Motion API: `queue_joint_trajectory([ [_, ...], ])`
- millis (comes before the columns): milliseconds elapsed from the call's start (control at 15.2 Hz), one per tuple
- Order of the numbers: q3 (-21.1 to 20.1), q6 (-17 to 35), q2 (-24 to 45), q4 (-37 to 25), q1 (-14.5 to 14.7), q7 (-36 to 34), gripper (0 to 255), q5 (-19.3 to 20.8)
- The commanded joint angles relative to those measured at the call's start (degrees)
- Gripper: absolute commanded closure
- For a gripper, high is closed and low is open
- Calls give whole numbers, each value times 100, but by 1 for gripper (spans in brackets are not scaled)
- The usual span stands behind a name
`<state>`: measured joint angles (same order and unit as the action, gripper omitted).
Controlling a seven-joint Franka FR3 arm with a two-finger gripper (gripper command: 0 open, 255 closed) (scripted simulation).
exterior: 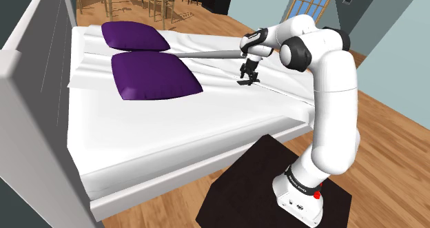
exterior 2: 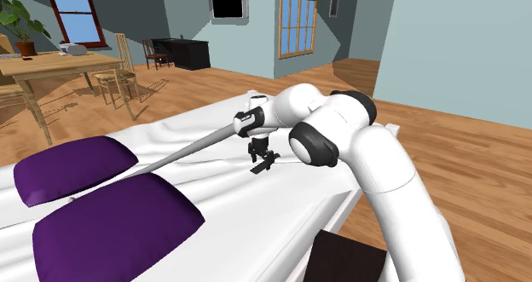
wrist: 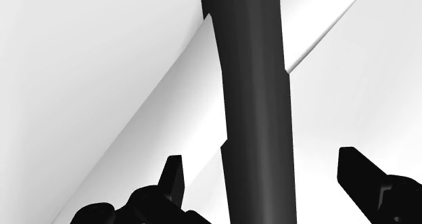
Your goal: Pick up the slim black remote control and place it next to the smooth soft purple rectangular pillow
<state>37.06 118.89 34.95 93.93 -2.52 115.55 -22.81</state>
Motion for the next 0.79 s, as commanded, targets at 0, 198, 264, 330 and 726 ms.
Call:
queue_joint_trajectory([
  [0,-5,30,4,24,4,4,0,-7],
  [198,-5,30,4,24,4,4,0,-7],
  [264,-5,30,4,24,4,4,0,-7],
  [330,-5,29,4,23,4,4,0,-7],
  [726,-5,16,14,3,-17,20,255,-11],
])
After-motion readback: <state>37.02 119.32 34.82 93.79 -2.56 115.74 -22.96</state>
